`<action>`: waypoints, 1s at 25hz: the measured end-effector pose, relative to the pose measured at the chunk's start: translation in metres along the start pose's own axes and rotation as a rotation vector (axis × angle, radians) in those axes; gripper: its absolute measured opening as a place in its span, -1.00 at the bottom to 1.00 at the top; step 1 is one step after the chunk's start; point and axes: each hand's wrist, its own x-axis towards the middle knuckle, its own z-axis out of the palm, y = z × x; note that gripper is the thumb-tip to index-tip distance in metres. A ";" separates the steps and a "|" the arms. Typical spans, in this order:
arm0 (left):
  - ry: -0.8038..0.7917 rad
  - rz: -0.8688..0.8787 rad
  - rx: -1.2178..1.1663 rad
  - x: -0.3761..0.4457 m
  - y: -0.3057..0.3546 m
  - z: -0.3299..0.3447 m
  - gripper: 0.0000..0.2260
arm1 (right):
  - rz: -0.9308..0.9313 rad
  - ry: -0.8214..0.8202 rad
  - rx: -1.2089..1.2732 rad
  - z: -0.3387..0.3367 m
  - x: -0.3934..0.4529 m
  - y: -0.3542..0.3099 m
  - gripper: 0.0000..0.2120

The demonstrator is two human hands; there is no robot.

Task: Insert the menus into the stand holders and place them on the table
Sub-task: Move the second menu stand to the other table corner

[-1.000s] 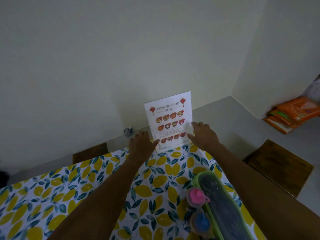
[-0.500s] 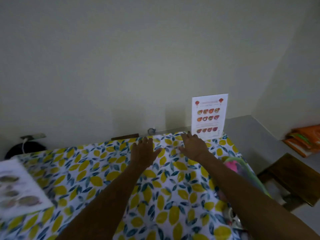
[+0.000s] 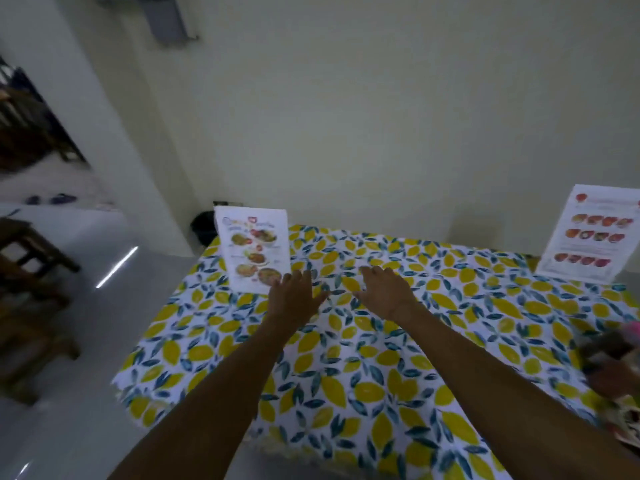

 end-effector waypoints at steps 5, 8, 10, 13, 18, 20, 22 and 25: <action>-0.058 -0.169 -0.013 -0.009 -0.083 0.005 -0.32 | -0.098 -0.057 0.002 0.018 0.034 -0.075 -0.39; -0.054 -0.204 -0.058 -0.004 -0.119 0.013 -0.35 | -0.126 -0.059 0.000 0.032 0.061 -0.096 -0.39; -0.056 -0.252 -0.121 0.011 -0.146 0.024 -0.37 | -0.121 -0.074 0.032 0.042 0.087 -0.104 -0.40; -0.087 -0.359 -0.229 0.050 -0.191 0.045 -0.35 | -0.073 -0.100 0.129 0.064 0.136 -0.109 -0.38; -0.091 -0.569 -0.613 0.124 -0.236 0.076 -0.27 | 0.117 -0.044 0.483 0.101 0.207 -0.111 -0.52; -0.071 -0.563 -0.675 0.148 -0.243 0.086 -0.32 | 0.132 0.004 0.568 0.114 0.225 -0.115 -0.70; -0.047 -0.508 -0.667 0.163 -0.250 0.094 -0.45 | 0.128 0.048 0.597 0.120 0.234 -0.119 -0.80; -0.015 -0.484 -0.737 0.177 -0.260 0.090 -0.62 | 0.115 0.105 0.612 0.116 0.247 -0.120 -0.77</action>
